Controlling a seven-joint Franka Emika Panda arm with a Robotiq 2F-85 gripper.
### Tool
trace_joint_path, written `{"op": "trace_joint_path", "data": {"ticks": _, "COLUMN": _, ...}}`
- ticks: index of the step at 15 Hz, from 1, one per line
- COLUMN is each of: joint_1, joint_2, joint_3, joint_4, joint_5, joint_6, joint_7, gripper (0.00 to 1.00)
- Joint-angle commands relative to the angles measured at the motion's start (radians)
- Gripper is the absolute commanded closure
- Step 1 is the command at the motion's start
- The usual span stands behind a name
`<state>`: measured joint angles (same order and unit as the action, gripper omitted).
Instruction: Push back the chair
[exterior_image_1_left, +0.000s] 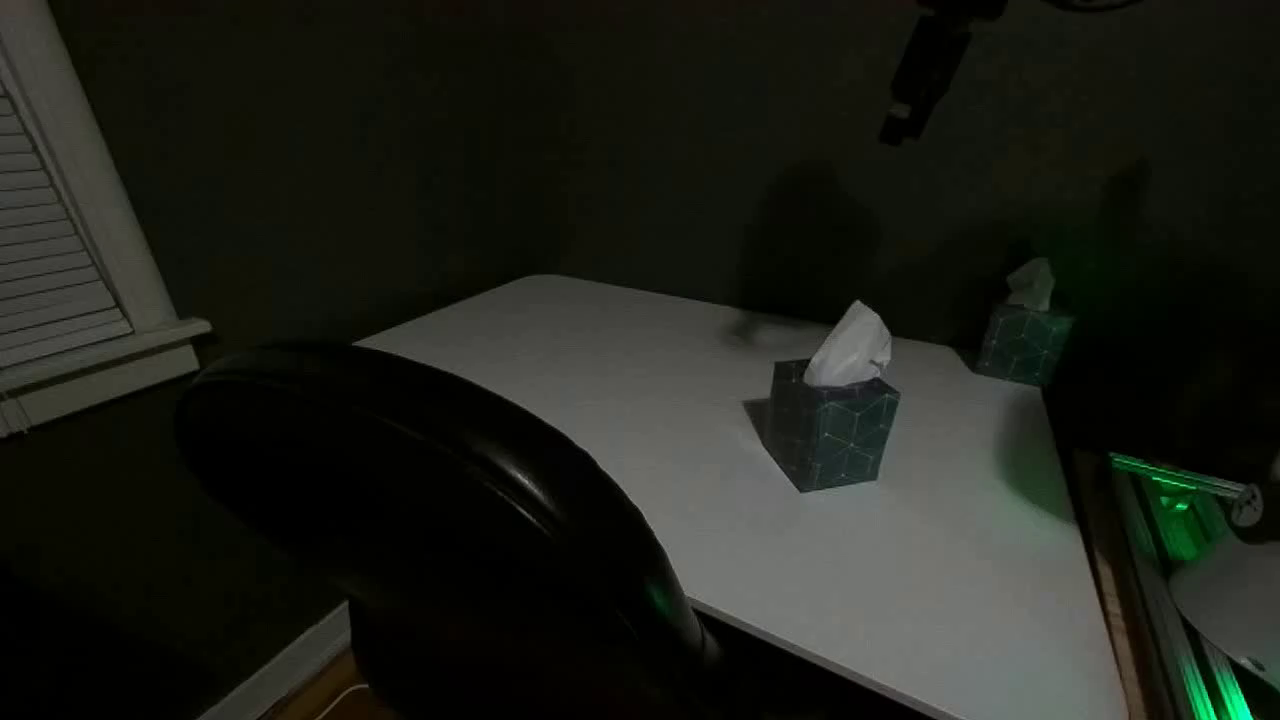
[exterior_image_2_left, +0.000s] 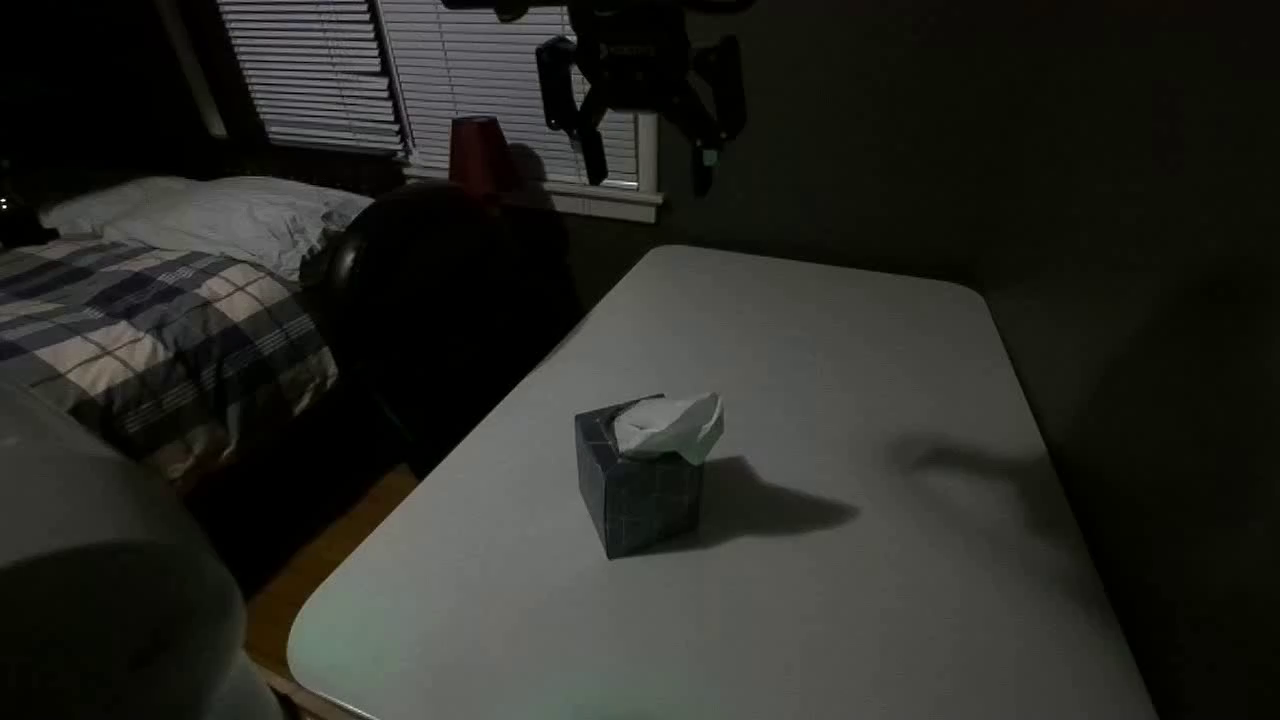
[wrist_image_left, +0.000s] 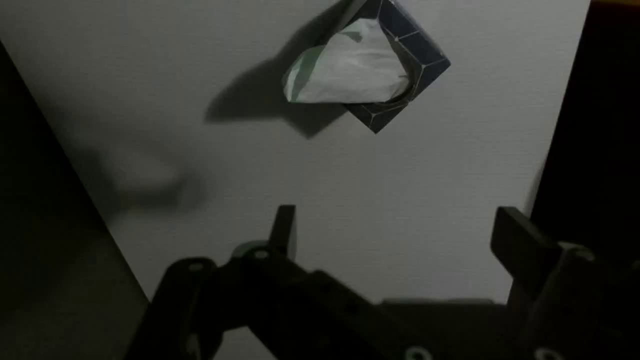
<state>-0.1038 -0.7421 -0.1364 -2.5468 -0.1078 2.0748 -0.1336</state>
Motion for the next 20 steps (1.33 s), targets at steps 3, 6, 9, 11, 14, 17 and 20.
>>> {"op": "trace_joint_path", "data": {"ticks": 3, "joint_1": 0.0, "joint_2": 0.001, "joint_3": 0.001, "joint_4": 0.002, "joint_5": 0.001, "joint_6": -0.002, "joint_7": 0.0, "gripper": 0.0}}
{"op": "trace_joint_path", "data": {"ticks": 6, "joint_1": 0.018, "joint_2": 0.002, "joint_3": 0.005, "joint_4": 0.017, "joint_5": 0.02, "joint_6": -0.01, "joint_7": -0.003, "gripper": 0.0}}
{"op": "trace_joint_path", "data": {"ticks": 9, "joint_1": 0.097, "joint_2": -0.032, "joint_3": 0.053, "joint_4": 0.061, "joint_5": 0.076, "joint_6": -0.053, "joint_7": -0.021, "gripper": 0.0}}
{"op": "trace_joint_path", "data": {"ticks": 11, "joint_1": 0.17, "joint_2": -0.041, "joint_3": 0.086, "joint_4": 0.098, "joint_5": 0.131, "joint_6": -0.071, "joint_7": -0.039, "gripper": 0.0}}
{"op": "trace_joint_path", "data": {"ticks": 14, "joint_1": 0.261, "joint_2": -0.031, "joint_3": 0.142, "joint_4": 0.153, "joint_5": 0.165, "joint_6": -0.07, "joint_7": -0.062, "gripper": 0.0}}
{"op": "trace_joint_path", "data": {"ticks": 17, "joint_1": 0.334, "joint_2": 0.034, "joint_3": 0.183, "joint_4": 0.197, "joint_5": 0.148, "joint_6": 0.02, "joint_7": -0.127, "gripper": 0.0}}
{"op": "trace_joint_path", "data": {"ticks": 20, "joint_1": 0.404, "joint_2": 0.135, "joint_3": 0.185, "joint_4": 0.198, "joint_5": 0.158, "joint_6": 0.201, "joint_7": -0.222, "gripper": 0.0}}
